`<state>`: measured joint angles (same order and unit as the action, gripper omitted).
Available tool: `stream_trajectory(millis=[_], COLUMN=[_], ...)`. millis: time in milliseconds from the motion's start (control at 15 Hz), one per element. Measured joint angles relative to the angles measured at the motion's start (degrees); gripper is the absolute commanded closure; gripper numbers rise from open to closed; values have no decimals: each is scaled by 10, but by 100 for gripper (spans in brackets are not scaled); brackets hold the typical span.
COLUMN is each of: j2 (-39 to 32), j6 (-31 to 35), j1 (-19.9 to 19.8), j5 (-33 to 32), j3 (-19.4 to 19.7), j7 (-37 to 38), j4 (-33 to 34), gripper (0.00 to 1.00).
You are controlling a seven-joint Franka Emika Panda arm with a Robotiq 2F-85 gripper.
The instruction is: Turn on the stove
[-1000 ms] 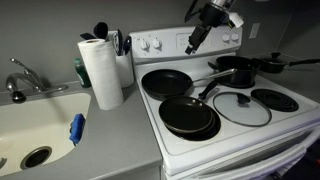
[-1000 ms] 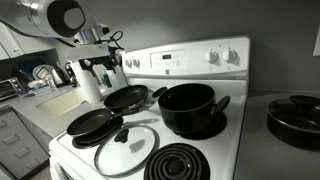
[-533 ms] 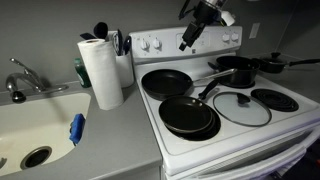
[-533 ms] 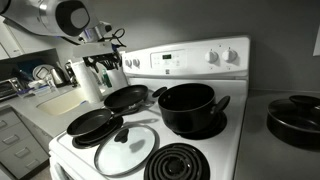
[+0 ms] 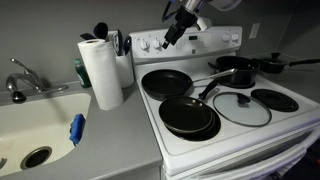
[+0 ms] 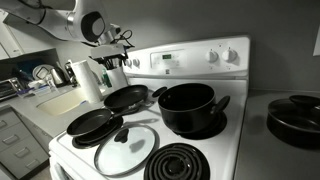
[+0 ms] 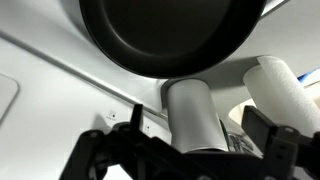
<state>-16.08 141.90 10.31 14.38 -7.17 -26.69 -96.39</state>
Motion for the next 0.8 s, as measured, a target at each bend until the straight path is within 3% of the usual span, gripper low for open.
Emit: stream_trajectory(millis=[800], j2=[-174], j6=[53], j1=[-4], j5=[-58], j3=[-70], j7=[0], j4=[218], gripper=[0])
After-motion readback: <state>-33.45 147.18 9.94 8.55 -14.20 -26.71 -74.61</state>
